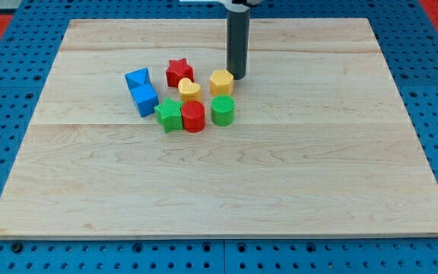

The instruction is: Nudge the green circle a bit left

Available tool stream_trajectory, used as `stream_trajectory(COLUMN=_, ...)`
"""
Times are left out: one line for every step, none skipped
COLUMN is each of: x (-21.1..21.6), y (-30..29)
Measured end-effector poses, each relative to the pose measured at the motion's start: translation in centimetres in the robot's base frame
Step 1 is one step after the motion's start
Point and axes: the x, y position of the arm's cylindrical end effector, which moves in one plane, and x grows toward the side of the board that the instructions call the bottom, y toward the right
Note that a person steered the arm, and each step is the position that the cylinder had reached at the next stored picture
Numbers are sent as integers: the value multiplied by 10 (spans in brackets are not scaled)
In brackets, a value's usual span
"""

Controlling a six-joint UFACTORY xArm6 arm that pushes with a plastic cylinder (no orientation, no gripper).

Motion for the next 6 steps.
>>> stream_trajectory(x=8, y=0)
stream_trajectory(x=8, y=15)
stream_trajectory(x=32, y=70)
stream_trajectory(x=84, y=69)
stream_trajectory(x=108, y=26)
stream_trajectory(x=98, y=3)
